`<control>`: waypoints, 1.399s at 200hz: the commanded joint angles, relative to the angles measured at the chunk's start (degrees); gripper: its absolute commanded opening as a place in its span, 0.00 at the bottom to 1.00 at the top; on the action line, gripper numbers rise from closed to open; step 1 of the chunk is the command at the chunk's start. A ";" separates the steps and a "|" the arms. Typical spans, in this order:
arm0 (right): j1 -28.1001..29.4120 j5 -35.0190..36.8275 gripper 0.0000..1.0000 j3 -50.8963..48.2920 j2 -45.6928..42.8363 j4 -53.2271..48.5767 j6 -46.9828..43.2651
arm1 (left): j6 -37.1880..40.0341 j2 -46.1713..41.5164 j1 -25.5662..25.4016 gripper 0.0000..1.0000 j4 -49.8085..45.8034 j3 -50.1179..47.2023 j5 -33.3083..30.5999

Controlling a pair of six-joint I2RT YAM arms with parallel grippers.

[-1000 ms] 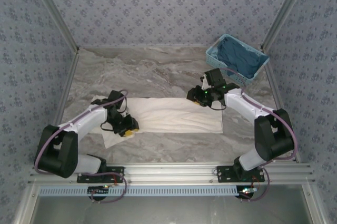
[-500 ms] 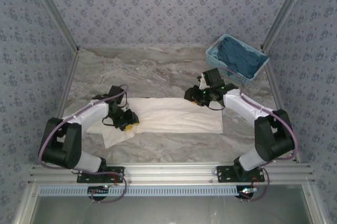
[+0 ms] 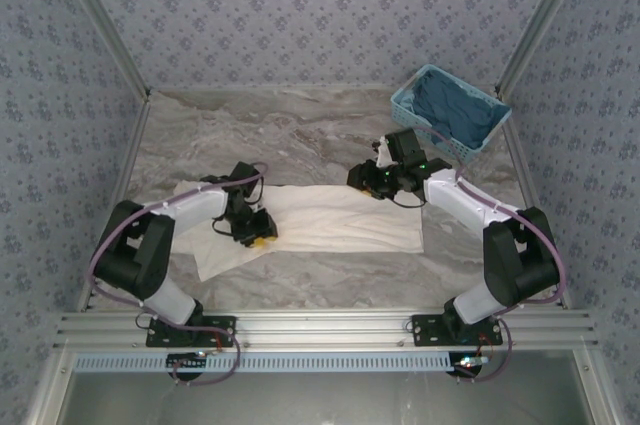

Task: Fold and stack the t-shirts

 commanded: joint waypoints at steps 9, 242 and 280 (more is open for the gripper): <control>0.52 -1.45 0.39 0.95 0.06 0.99 -0.15 | 0.99 2.25 -1.08 0.33 -0.56 1.21 -1.03; -21.27 20.49 0.25 15.67 23.53 -31.44 -8.55 | -9.88 13.01 3.09 0.37 2.72 15.79 0.13; -20.01 16.12 0.35 17.41 16.96 -25.38 -18.12 | -7.42 3.65 4.21 0.44 -6.06 16.84 -8.11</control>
